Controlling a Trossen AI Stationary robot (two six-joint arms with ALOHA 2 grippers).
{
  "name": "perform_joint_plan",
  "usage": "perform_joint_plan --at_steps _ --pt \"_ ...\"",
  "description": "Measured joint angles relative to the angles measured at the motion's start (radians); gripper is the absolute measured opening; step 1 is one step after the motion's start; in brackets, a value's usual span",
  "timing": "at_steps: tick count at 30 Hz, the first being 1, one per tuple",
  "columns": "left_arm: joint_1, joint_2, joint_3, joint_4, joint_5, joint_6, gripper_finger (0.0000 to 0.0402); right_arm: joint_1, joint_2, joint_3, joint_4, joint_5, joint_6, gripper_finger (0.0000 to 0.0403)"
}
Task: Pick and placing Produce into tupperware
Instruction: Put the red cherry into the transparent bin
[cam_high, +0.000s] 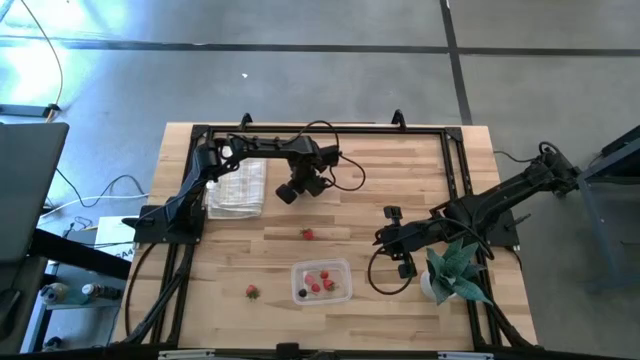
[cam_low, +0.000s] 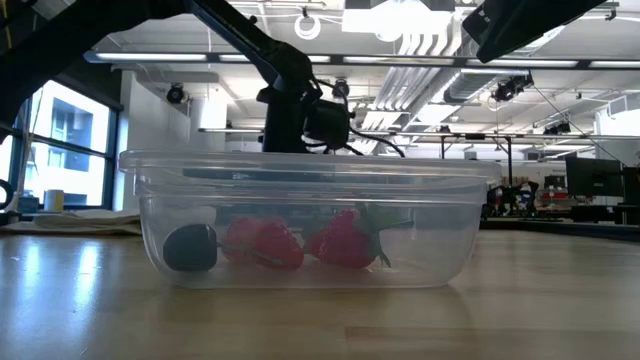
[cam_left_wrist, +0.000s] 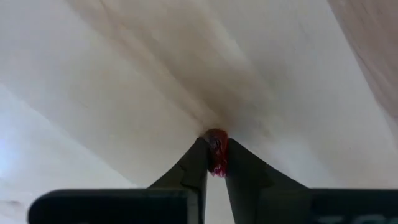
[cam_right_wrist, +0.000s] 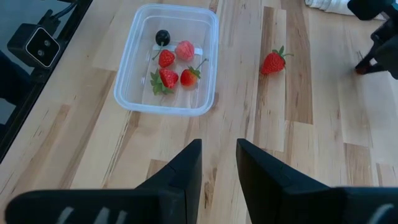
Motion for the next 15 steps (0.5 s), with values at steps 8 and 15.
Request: perform_joint_plan --at_steps 8,15 --pt "0.0 0.003 0.093 -0.081 0.038 -0.021 0.0054 0.0 0.0 0.0 0.0 0.0 0.0 0.009" --pt "-0.002 0.002 0.253 -0.215 0.097 -0.02 0.0048 0.0 0.0 0.0 0.0 0.0 0.0 0.009"
